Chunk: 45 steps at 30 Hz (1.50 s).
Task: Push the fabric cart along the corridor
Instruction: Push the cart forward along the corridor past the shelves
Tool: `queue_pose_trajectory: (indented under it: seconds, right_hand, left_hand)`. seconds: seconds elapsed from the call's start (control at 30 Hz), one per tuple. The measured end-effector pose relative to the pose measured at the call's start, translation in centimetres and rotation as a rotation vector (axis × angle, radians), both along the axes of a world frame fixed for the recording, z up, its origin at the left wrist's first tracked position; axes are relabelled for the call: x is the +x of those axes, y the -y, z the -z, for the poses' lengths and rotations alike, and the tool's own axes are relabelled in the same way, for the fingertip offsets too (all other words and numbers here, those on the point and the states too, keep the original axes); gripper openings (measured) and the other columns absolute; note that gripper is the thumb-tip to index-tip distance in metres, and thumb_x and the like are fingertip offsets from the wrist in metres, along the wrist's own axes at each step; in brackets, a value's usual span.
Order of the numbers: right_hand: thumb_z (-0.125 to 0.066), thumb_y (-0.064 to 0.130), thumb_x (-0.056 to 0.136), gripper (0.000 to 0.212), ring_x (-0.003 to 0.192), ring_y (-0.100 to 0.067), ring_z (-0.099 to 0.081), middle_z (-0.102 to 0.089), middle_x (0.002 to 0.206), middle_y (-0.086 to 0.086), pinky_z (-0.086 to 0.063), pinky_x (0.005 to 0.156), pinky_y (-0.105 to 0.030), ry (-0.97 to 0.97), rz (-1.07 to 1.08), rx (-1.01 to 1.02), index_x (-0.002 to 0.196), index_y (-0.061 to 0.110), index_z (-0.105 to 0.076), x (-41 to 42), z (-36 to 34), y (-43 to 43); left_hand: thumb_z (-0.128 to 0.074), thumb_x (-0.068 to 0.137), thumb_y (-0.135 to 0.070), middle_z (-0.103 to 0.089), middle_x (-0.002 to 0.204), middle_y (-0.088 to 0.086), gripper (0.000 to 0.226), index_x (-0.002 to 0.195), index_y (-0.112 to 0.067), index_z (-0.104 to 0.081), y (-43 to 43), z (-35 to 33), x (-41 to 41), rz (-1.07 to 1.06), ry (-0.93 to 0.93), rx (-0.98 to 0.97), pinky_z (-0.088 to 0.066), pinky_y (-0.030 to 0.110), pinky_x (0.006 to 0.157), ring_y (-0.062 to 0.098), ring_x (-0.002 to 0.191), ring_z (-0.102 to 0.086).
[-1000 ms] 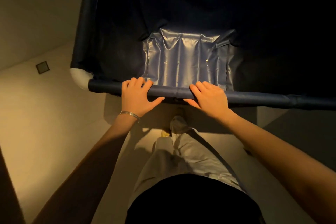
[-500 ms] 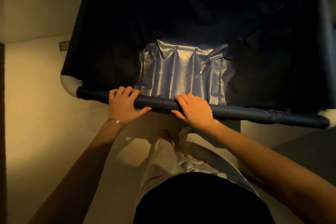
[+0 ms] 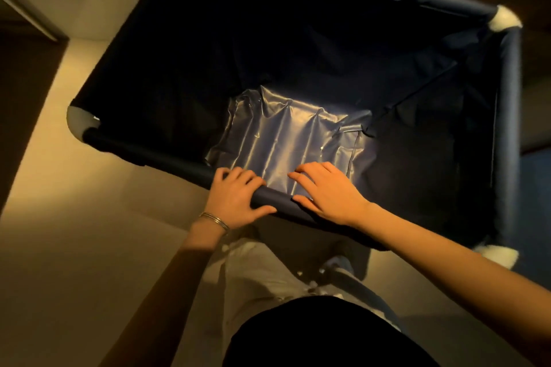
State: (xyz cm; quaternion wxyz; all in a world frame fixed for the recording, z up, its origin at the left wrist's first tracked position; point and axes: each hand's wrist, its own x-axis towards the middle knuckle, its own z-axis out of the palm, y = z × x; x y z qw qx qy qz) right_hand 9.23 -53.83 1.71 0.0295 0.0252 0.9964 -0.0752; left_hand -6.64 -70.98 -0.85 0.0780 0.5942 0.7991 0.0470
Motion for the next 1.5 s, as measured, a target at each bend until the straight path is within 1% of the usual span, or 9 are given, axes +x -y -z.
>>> queue_pose_trajectory:
  seconds: [0.2, 0.4, 0.53, 0.63, 0.87, 1.03, 1.17, 1.37, 1.5]
  right_hand:
    - [-0.039, 0.043, 0.09, 0.045, 0.095, -0.027, -0.059, -0.063, 0.108, -0.011, -0.035, 0.08, -0.032, 0.029, -0.158, -0.036, 0.115, 0.009, -0.055, 9.6, -1.1, -4.1]
    - [-0.039, 0.042, 0.091, 0.042, 0.095, -0.028, -0.059, -0.062, 0.108, -0.009, -0.041, 0.079, -0.035, 0.113, -0.243, -0.019, 0.117, 0.011, -0.051, 16.4, -1.0, -7.3]
    - [-0.039, 0.042, 0.091, 0.042, 0.095, -0.027, -0.059, -0.062, 0.108, -0.008, -0.042, 0.08, -0.036, 0.145, -0.229, 0.065, 0.117, 0.012, -0.053, 18.8, -1.0, -9.9]
    - [-0.038, 0.041, 0.091, 0.042, 0.091, -0.028, -0.06, -0.063, 0.105, -0.009, -0.035, 0.08, -0.035, 0.117, -0.219, 0.113, 0.114, 0.01, -0.056, 20.2, -1.6, -12.2]
    - [-0.036, 0.04, 0.092, 0.043, 0.096, -0.027, -0.06, -0.063, 0.106, -0.009, -0.034, 0.084, -0.035, 0.091, -0.347, 0.213, 0.115, 0.009, -0.056, 19.6, -2.0, -19.2]
    - [-0.037, 0.04, 0.092, 0.043, 0.096, -0.027, -0.061, -0.064, 0.106, -0.009, -0.037, 0.081, -0.036, 0.041, -0.495, 0.191, 0.114, 0.01, -0.057, 16.5, -1.2, -25.0]
    - [-0.038, 0.041, 0.092, 0.043, 0.097, -0.027, -0.06, -0.064, 0.106, -0.008, -0.037, 0.083, -0.036, 0.038, -0.648, 0.126, 0.114, 0.01, -0.057, 15.5, -1.1, -29.3]
    - [-0.038, 0.044, 0.092, 0.043, 0.1, -0.025, -0.058, -0.062, 0.11, -0.007, -0.046, 0.083, -0.04, 0.092, -0.886, 0.061, 0.116, 0.014, -0.056, 17.4, -1.1, -34.0]
    - [-0.035, 0.048, 0.092, 0.046, 0.104, -0.024, -0.056, -0.061, 0.111, -0.005, -0.045, 0.087, -0.039, 0.122, -0.943, 0.079, 0.118, 0.016, -0.055, 18.7, -0.6, -35.7]
  left_hand:
    - [-0.043, 0.073, -0.071, -0.064, 0.09, -0.001, 0.056, 0.095, -0.024, -0.064, -3.8, -1.4, 11.6, -0.168, 0.04, 0.044, -0.029, 0.039, 0.09, 0.023, 0.088, -0.058]
    - [-0.047, 0.073, -0.067, -0.063, 0.096, 0.0, 0.052, 0.097, -0.024, -0.064, -6.7, -2.4, 19.7, -0.285, 0.095, 0.105, -0.036, 0.045, 0.098, 0.025, 0.096, -0.056]
    - [-0.044, 0.076, -0.065, -0.064, 0.099, 0.0, 0.052, 0.099, -0.023, -0.064, -8.1, -2.1, 22.9, -0.313, 0.1, 0.102, -0.034, 0.048, 0.102, 0.025, 0.102, -0.056]
    - [-0.042, 0.077, -0.065, -0.065, 0.099, 0.0, 0.053, 0.101, -0.023, -0.064, -9.1, -1.8, 24.7, -0.284, 0.108, 0.066, -0.029, 0.047, 0.105, 0.025, 0.104, -0.056]
    - [-0.04, 0.079, -0.066, -0.065, 0.095, -0.003, 0.052, 0.098, -0.024, -0.064, -11.2, -1.3, 27.2, -0.361, 0.098, 0.105, -0.024, 0.045, 0.106, 0.023, 0.1, -0.057]
    - [-0.039, 0.082, -0.064, -0.066, 0.09, -0.006, 0.048, 0.095, -0.026, -0.065, -13.6, -0.7, 29.6, -0.587, 0.051, 0.13, -0.022, 0.046, 0.109, 0.02, 0.096, -0.058]
    - [-0.043, 0.082, -0.06, -0.069, 0.087, 0.0, 0.049, 0.092, -0.02, -0.068, -16.8, -0.5, 33.4, -0.851, 0.006, 0.112, -0.019, 0.05, 0.111, 0.026, 0.101, -0.058]
    - [-0.034, 0.082, -0.061, -0.068, 0.091, -0.001, 0.051, 0.093, -0.024, -0.067, -24.4, -0.8, 39.9, -1.248, 0.065, 0.096, -0.004, 0.052, 0.114, 0.022, 0.106, -0.054]
    - [-0.032, 0.081, -0.063, -0.069, 0.088, -0.001, 0.052, 0.092, -0.026, -0.066, -27.9, -0.8, 43.0, -1.301, 0.042, 0.083, -0.006, 0.052, 0.113, 0.023, 0.101, -0.056]
